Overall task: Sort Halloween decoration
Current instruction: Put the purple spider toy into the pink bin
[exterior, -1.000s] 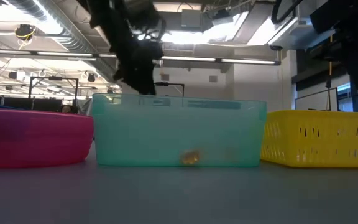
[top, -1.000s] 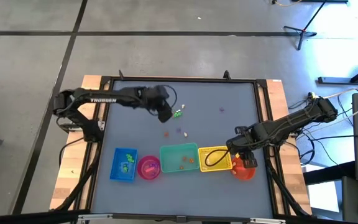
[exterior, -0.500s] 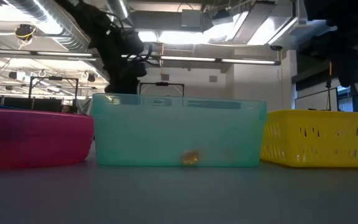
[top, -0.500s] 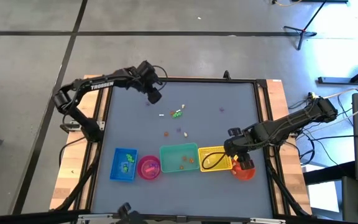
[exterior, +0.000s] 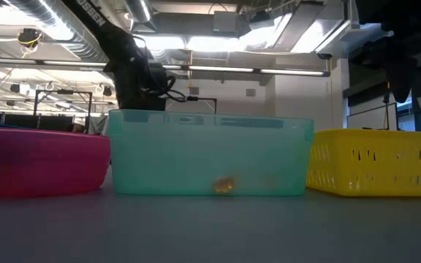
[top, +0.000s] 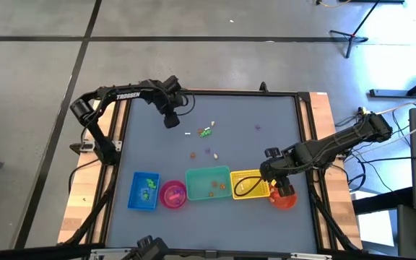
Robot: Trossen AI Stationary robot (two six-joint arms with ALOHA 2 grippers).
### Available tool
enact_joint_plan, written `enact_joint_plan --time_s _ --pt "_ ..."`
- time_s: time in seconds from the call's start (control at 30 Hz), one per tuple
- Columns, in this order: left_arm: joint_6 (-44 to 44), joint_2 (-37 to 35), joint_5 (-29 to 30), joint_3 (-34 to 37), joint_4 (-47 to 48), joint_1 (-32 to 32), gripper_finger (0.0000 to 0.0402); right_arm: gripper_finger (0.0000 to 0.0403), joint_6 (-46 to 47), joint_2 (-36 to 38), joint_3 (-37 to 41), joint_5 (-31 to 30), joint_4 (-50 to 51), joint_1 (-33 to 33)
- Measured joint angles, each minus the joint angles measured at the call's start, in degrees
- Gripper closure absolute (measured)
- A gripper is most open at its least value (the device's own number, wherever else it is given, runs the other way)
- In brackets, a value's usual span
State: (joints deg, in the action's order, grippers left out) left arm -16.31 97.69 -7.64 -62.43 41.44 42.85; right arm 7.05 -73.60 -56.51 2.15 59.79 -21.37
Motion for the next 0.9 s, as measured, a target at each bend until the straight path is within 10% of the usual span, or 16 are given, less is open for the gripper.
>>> enact_joint_plan --time_s 0.9 --pt "-3.85 1.05 5.49 0.00 -0.41 -0.15 0.0258 0.0212 0.02 0.00 0.00 -0.24 0.04 0.00"
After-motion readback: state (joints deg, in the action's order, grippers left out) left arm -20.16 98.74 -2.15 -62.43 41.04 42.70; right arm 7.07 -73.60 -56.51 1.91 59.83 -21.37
